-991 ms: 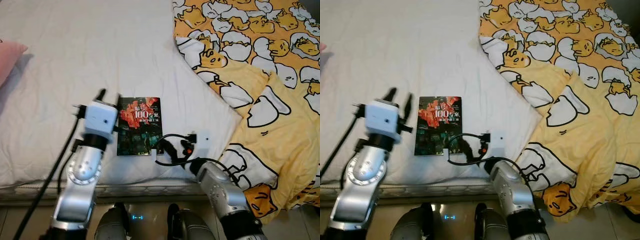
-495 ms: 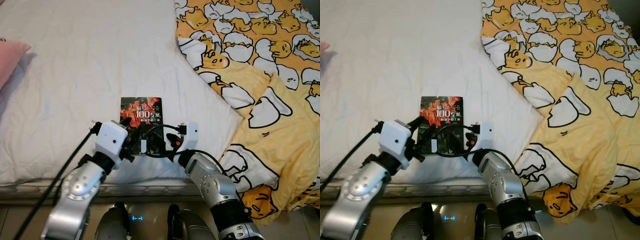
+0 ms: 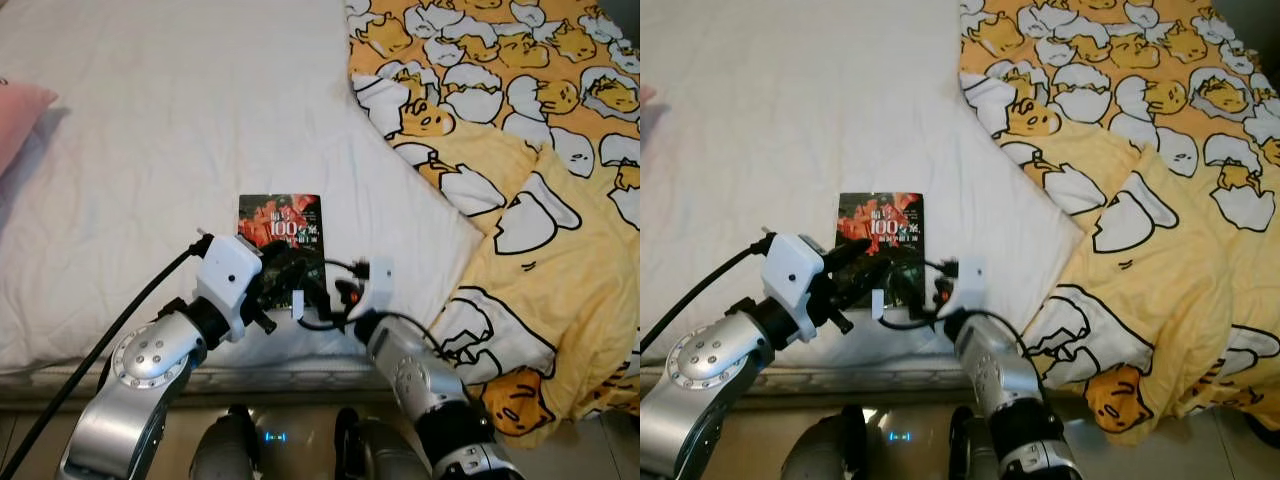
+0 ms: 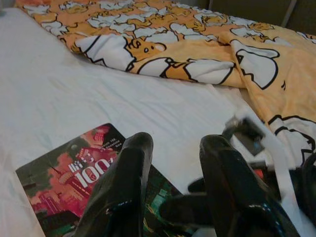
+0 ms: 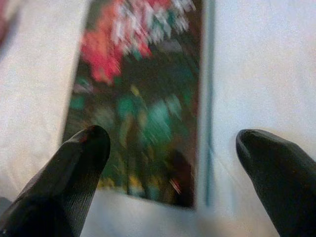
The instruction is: Clean up the room
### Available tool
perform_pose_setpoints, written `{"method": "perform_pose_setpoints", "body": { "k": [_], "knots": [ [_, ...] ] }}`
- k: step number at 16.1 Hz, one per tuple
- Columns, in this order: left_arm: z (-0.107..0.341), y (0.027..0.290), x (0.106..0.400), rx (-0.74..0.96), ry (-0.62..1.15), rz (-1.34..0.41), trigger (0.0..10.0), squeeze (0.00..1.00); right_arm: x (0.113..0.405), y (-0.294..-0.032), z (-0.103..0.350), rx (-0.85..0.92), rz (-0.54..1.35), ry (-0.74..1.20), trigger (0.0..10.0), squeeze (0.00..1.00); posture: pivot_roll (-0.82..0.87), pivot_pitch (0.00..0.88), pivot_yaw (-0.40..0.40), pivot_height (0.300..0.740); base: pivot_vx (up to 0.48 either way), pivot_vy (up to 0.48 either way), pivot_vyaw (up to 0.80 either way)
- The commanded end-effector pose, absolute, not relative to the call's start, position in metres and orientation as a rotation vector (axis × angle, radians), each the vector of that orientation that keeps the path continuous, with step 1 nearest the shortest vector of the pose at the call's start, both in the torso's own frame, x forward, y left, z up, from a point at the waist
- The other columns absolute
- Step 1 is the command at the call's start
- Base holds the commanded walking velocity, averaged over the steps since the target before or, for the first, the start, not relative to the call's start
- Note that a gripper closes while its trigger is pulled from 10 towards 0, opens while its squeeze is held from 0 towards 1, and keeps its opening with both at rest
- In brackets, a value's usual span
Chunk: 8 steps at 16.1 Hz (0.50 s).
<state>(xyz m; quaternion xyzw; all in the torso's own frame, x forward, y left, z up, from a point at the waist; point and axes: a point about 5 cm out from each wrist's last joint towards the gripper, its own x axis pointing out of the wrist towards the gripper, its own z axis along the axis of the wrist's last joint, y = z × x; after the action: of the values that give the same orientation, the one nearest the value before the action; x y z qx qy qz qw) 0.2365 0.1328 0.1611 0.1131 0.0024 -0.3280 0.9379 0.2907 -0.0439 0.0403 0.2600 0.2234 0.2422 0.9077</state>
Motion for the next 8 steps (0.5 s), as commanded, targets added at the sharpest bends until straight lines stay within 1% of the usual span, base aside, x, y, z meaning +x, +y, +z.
{"method": "perform_pose_setpoints", "body": {
  "k": [1,6,8],
  "knots": [
    [0.164,0.128,0.234,0.225,0.008,-0.706,10.0,0.0,0.288,-0.019,0.044,0.61,0.53,0.467,10.0,0.0,0.1,0.259,-0.104,0.74,0.0,0.0,0.0],
    [0.166,0.129,0.232,0.216,0.02,-0.703,10.0,0.0,0.287,-0.007,0.044,0.612,0.555,0.452,10.0,0.0,0.11,0.268,-0.107,0.74,0.0,0.0,0.0],
    [0.166,0.127,0.231,0.208,0.024,-0.706,10.0,0.0,0.288,-0.005,0.05,0.604,0.577,0.417,10.0,0.0,0.12,0.268,-0.11,0.74,0.0,0.0,0.0]
  ]
}}
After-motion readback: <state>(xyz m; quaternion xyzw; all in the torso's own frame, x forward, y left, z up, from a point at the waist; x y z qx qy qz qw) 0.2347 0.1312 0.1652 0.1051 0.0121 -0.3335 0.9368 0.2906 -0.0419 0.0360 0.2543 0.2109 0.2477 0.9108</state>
